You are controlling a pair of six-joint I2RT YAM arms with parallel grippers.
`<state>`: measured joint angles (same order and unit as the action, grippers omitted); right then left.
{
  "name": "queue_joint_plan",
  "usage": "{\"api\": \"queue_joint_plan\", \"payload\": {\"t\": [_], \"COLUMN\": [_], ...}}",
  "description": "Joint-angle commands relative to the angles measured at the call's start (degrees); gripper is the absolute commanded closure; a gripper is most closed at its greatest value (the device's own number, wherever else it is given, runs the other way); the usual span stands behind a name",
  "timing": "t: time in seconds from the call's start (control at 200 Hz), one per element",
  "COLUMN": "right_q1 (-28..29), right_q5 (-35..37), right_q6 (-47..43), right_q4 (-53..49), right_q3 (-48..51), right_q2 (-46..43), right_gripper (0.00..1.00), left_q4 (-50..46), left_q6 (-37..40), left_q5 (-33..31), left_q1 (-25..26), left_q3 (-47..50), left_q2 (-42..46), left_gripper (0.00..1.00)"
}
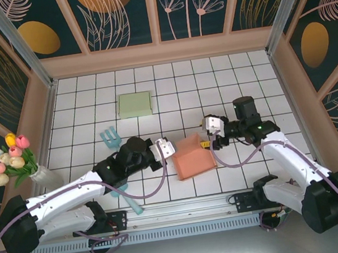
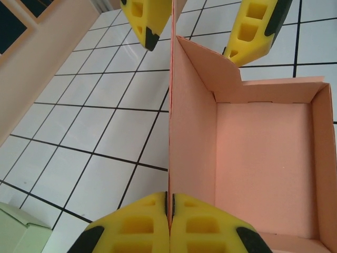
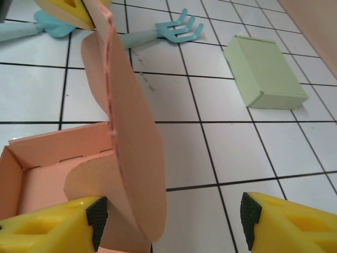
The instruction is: Fold the paper box
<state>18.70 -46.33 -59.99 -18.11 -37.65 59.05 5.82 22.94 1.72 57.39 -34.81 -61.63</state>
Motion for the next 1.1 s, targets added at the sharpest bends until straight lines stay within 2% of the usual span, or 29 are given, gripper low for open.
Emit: {"api": "queue_joint_plan", "payload": {"t": [0.0,0.21,0.39,0.696,0.866,0.951,1.011,1.096], "right_q1": [2.82,4.66,5.26,7.5,7.92,7.74,6.94,5.38], "right_q5": [-6.37,-5.18,-5.25,-4.62,-3.44,-2.14,-1.26,-0.27], "right_q6": [-1.88,-2.6,-3.01,-3.65,-3.58,-2.87,-2.04,-0.7], "right_q4": [-2.29,-3.69,-4.3,-5.7,-6.32,-5.6,-4.4,-2.34], "right_q3": [-2.38,-3.22,-3.48,-4.29,-5.4,-5.68,-5.19,-4.39], "right_q2": [1.6,3.64,3.81,5.76,6.73,7.25,7.39,7.35], "right_gripper": [0.3,0.4,0.6,0.8,1.0,1.0,1.0,1.0], "left_q4": [4.87,5.07,5.04,5.22,6.11,8.81,10.96,14.12], "left_q6": [0.88,1.06,0.98,0.9,0.44,-0.26,-2.01,-6.8], "left_q5": [5.71,6.11,6.28,5.43,3.9,1.07,-1.23,-7.5], "left_q1": [2.22,2.9,2.91,3.17,3.17,3.17,3.18,3.15], "left_q3": [-0.09,0.2,0.0,-0.39,0.11,1.34,2.16,3.45], "left_q2": [0.87,2.01,1.73,0.45,1.38,2.31,3.44,6.01], "left_gripper": [1.0,1.0,1.0,1.0,1.0,1.0,0.93,0.76]}}
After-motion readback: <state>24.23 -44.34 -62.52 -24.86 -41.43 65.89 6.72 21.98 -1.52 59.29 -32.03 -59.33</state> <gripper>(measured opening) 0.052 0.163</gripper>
